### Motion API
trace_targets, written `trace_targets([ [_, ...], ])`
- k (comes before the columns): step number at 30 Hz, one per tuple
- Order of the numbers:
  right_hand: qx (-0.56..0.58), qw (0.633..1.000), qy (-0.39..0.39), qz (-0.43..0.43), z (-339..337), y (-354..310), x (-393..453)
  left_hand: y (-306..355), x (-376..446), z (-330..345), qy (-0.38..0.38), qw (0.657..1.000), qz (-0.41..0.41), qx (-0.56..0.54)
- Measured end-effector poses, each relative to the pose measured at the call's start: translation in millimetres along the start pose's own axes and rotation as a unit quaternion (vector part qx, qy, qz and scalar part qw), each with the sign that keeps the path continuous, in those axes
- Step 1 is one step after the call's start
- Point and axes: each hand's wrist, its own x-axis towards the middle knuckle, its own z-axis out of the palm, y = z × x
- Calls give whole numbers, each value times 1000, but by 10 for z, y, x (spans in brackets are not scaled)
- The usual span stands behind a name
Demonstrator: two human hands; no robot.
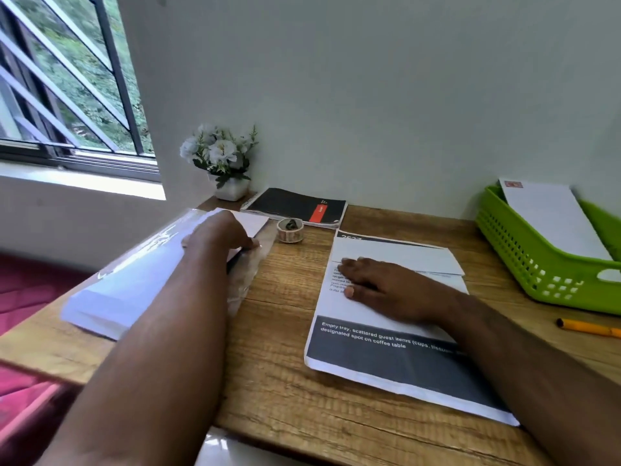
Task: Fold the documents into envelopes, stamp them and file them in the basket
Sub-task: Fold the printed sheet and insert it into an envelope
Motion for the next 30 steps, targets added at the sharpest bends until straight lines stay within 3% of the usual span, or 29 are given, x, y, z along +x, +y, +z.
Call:
trace_targets([
  [3,-1,1000,9,-5,-2,13,6,67,-284,-123,-3,1000,7,-29],
  [8,6,1000,18,-1,5,29,10,214,-1053,-286,58,996,45,-52],
  [18,2,999,33,-4,13,33,18,530,-1402,-187,121,985,100,77],
  [24,5,999,39,-6,17,37,12,632,-1530,-45,138,959,155,191],
  [30,15,999,34,-3,14,29,1,517,-1687,-527,264,931,228,111],
])
